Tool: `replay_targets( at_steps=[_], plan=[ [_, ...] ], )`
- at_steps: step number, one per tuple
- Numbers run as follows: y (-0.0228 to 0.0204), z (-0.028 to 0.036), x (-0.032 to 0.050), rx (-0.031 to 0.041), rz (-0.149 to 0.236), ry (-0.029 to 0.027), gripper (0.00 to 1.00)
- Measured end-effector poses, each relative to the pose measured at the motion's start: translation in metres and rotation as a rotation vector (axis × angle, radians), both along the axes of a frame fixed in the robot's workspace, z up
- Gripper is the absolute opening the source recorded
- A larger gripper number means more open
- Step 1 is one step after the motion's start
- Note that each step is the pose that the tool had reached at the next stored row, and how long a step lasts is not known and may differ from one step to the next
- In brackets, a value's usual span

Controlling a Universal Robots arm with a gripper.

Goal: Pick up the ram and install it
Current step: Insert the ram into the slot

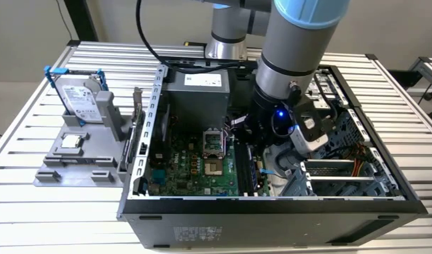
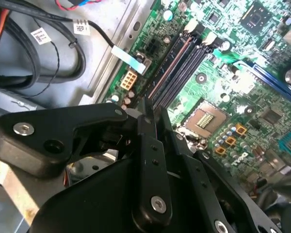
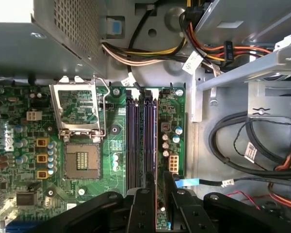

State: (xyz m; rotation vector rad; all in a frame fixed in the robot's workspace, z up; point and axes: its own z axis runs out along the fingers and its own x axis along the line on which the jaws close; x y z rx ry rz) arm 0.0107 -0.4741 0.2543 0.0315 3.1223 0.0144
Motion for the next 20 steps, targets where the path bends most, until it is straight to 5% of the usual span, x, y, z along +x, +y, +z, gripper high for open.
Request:
replay_targets(
  at_steps=[2, 3, 20],
  plan=[
    [0.0000, 0.0006, 0.0000, 0.0002, 0.000, -0.0001, 1.00],
    [0.0000, 0.0010, 0.0000, -0.0001, 0.000, 0.0000, 0.00],
    [0.0000, 0.0066, 0.0000, 0.0001, 0.000, -0.0001, 0.00]
  ],
)
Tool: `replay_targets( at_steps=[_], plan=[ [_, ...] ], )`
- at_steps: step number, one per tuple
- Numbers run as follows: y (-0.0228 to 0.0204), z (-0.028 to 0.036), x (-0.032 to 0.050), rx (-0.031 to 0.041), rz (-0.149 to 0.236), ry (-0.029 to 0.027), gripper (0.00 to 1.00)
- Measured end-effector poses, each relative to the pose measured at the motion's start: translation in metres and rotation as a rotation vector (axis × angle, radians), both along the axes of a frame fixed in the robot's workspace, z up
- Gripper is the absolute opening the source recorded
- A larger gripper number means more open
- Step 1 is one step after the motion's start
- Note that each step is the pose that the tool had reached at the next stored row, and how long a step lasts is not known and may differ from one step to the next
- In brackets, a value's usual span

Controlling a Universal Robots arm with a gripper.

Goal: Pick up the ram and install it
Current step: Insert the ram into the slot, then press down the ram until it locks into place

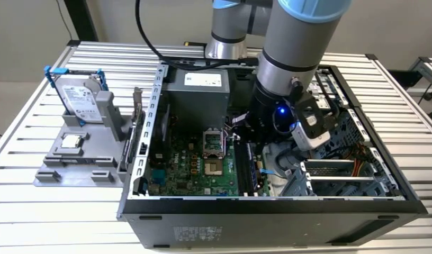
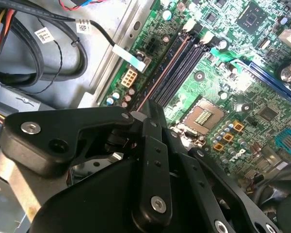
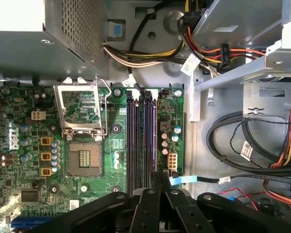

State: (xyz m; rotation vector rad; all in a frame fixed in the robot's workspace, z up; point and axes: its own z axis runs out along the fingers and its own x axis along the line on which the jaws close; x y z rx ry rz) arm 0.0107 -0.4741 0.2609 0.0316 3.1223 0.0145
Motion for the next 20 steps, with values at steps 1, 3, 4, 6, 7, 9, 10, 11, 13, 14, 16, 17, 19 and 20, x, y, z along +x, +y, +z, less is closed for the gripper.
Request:
replay_targets(
  at_steps=[1, 3, 4, 6, 7, 9, 10, 11, 13, 14, 16, 17, 19, 20],
  plan=[
    [0.0000, 0.0003, 0.0000, 0.0000, 0.000, 0.0000, 0.00],
    [0.0000, 0.0010, 0.0000, -0.0001, 0.000, 0.0000, 0.00],
    [0.0000, 0.0014, 0.0000, -0.0001, 0.000, 0.0001, 0.00],
    [0.0000, 0.0021, 0.0000, -0.0002, 0.000, 0.0001, 0.00],
    [0.0000, 0.0024, 0.0000, -0.0001, 0.000, 0.0000, 0.00],
    [0.0000, 0.0024, 0.0000, 0.0000, 0.002, 0.0000, 0.00],
    [0.0000, 0.0024, 0.0000, 0.0001, 0.006, -0.0001, 0.00],
    [0.0000, 0.0024, 0.0000, 0.0001, 0.011, -0.0001, 0.00],
    [0.0000, 0.0025, 0.0000, -0.0001, 0.034, 0.0000, 0.00],
    [0.0000, 0.0025, 0.0000, 0.0000, 0.048, 0.0000, 0.00],
    [0.0000, 0.0026, 0.0000, -0.0002, 0.073, 0.0000, 0.00],
    [0.0000, 0.0026, 0.0000, -0.0002, 0.085, 0.0000, 0.00],
    [0.0000, 0.0026, 0.0000, -0.0001, 0.104, 0.0000, 0.00],
    [0.0000, 0.0026, 0.0000, 0.0002, 0.112, 0.0001, 0.00]
  ],
)
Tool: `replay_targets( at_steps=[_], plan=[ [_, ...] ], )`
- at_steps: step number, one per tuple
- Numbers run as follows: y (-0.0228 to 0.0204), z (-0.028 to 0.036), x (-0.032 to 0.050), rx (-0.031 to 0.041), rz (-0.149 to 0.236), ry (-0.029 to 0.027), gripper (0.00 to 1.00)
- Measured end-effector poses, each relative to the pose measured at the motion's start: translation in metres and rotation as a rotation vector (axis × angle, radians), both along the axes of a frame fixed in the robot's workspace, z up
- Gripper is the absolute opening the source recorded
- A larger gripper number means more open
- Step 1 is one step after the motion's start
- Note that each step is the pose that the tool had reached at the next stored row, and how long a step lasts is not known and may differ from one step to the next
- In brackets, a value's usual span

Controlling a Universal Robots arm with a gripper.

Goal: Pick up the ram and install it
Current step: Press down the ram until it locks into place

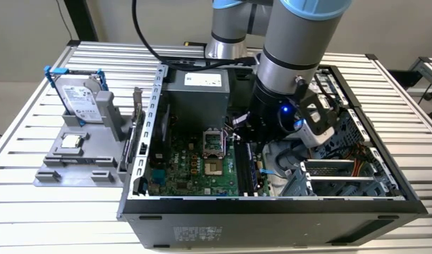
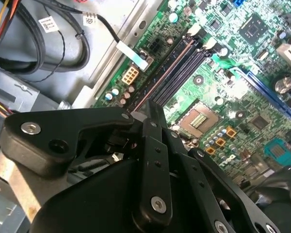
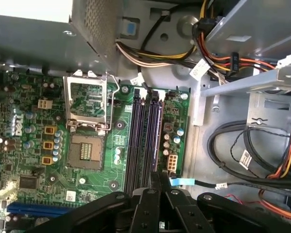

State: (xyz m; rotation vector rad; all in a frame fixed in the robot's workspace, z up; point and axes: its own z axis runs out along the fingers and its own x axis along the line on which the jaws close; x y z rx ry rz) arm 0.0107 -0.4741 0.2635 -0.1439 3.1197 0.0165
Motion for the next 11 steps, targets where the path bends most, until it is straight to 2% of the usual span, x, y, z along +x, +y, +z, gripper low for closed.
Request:
replay_targets(
  at_steps=[2, 6, 11],
  plan=[
    [-0.0001, 0.0001, 0.0000, 0.0033, 0.012, 0.0005, 0.00],
    [0.0000, 0.0000, 0.0000, 0.0177, 0.039, 0.0035, 0.00],
    [0.0002, -0.0001, 0.0000, 0.0179, 0.082, 0.0039, 0.00]
  ],
)
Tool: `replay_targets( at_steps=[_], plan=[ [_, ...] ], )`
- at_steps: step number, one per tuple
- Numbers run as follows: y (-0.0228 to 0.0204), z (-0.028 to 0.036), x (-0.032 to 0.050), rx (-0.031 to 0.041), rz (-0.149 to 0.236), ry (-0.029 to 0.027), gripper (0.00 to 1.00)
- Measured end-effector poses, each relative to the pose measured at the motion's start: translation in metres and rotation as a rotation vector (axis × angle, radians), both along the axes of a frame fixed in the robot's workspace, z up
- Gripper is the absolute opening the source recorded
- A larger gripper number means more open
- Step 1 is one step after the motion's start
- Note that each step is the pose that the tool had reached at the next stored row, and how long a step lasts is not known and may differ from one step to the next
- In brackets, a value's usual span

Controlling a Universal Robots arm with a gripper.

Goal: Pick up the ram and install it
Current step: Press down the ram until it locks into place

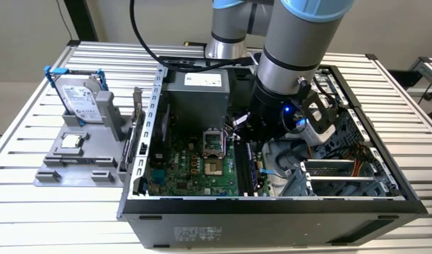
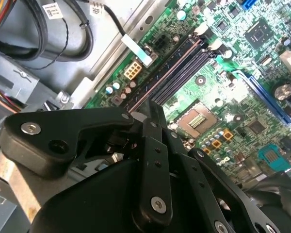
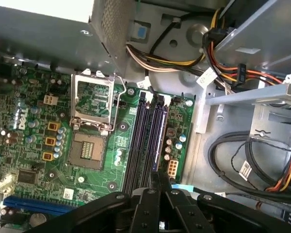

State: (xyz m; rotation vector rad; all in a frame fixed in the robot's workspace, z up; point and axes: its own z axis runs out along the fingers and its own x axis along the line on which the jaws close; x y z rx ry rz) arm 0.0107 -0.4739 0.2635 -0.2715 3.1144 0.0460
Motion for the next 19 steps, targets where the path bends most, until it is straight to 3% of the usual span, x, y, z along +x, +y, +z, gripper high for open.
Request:
replay_targets(
  at_steps=[19],
  plan=[
    [0.0000, 0.0000, 0.0003, -0.0001, 0.215, -0.0007, 0.00]
  ],
)
